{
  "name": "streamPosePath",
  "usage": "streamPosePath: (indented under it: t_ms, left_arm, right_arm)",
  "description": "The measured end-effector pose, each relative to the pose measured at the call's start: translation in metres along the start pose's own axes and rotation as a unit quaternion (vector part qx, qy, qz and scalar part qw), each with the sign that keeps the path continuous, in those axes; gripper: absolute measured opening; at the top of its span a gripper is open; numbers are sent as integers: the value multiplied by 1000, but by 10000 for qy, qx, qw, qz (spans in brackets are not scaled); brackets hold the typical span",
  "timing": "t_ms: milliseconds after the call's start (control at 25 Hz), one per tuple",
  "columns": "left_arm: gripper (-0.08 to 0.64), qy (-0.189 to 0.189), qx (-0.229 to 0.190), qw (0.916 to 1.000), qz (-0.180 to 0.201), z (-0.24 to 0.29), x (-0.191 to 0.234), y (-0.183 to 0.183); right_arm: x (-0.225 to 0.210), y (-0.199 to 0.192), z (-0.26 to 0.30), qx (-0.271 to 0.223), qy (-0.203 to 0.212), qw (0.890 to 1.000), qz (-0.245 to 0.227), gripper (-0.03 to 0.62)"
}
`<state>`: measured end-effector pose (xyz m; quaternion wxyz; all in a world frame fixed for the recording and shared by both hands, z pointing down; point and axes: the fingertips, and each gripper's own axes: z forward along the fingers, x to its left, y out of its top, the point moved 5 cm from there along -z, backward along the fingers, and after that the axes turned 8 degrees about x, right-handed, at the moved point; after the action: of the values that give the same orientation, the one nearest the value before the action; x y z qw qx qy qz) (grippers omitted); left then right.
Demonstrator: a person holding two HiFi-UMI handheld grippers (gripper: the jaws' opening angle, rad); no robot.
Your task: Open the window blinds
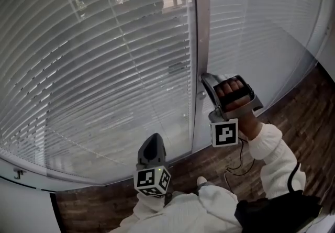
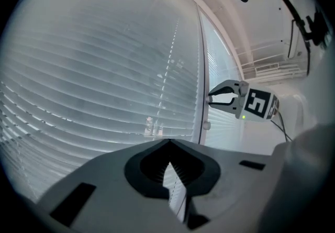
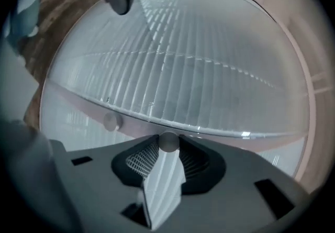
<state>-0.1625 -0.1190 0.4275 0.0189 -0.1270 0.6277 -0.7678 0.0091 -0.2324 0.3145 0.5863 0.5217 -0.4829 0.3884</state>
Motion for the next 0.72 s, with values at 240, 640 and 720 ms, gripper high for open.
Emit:
streamPosePath:
  t_ms: [240,640,720]
  left_arm:
    - [-2,-20,-29,10000,-21,7,-4,2]
    - [-2,-68,20,9999,-76,14,-2,-1]
    - [-2,-127,48,9999,-85,15,-5,-3]
  right_arm:
    - [0,-8,0,-432,-55,9950,897,132]
    - [12,-39,2,-1189,2441,1001,9572,143]
    - [9,-39,8,-1256,2329,219,9641,143]
